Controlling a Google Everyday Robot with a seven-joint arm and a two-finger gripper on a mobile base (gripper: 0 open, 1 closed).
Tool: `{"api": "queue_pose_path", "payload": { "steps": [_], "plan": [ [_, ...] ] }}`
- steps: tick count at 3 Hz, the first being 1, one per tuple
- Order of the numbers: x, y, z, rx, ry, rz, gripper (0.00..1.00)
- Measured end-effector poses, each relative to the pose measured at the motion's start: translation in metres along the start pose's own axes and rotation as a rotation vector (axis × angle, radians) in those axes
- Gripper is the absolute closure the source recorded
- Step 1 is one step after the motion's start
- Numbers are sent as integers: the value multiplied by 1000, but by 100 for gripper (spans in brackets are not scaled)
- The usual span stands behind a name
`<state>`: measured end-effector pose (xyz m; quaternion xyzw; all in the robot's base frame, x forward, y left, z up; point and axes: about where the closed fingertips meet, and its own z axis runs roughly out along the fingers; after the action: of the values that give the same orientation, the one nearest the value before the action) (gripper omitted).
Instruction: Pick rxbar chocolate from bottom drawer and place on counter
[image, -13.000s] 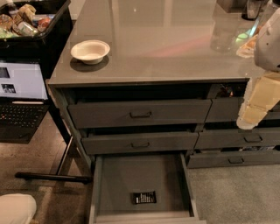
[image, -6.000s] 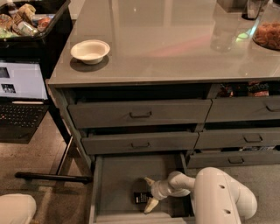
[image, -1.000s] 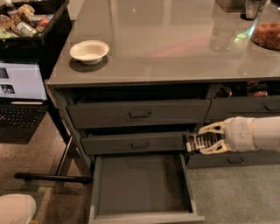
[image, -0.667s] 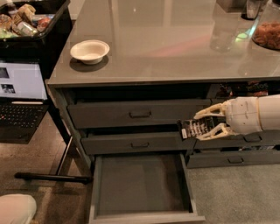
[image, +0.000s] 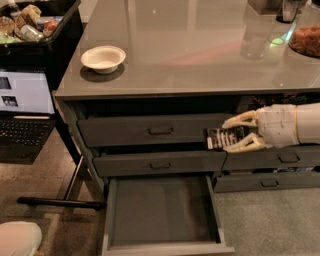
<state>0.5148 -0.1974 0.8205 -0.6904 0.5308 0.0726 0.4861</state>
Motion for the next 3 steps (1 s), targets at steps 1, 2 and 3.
{"api": "queue_pose_path", "payload": {
  "steps": [1, 2, 3],
  "plan": [
    [-7, -51, 2, 107, -31, 90, 100],
    [-20, -107, -7, 239, -58, 184, 100],
    [-21, -160, -8, 333, -85, 291, 100]
  ]
}}
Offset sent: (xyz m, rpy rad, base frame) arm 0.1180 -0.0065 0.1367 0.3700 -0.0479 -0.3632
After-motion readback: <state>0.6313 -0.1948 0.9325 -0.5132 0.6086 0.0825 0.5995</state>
